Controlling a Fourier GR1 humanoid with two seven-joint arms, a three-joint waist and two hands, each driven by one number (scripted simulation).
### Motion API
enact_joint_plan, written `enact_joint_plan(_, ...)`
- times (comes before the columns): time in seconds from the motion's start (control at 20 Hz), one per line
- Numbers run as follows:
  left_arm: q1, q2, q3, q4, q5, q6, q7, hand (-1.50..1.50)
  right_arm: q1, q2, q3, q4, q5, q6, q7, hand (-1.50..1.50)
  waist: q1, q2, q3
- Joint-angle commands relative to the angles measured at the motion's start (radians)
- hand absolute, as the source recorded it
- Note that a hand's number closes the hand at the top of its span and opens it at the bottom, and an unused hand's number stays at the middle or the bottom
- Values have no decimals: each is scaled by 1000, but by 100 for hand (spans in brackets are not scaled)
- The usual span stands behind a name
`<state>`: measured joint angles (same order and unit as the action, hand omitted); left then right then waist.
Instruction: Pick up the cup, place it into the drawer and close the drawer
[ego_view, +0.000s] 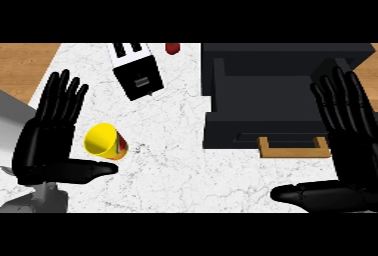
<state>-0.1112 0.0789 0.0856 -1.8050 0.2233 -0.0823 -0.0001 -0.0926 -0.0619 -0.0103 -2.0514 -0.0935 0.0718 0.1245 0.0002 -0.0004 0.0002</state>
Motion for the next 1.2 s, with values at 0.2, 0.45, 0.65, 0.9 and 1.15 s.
enact_joint_plan(0.2,54,4,11,48,-27,-3,-25,-150,54,-12,-13,-74,-38,32,11,-150,-2,0,0)
enact_joint_plan(0.45,29,6,44,194,-63,-5,-117,-150,21,8,15,-60,-1,1,30,-150,-4,0,0)
enact_joint_plan(0.65,95,4,67,301,-60,-50,-244,-150,24,6,13,-9,2,17,-3,-150,-2,1,0)
enact_joint_plan(0.9,89,29,73,307,-62,-62,-217,-150,25,-47,-88,3,-90,77,-22,-150,-1,0,0)
enact_joint_plan(1.15,40,47,114,581,-93,-111,-428,-150,4,-33,-51,-9,-68,54,27,-150,-4,1,-1)
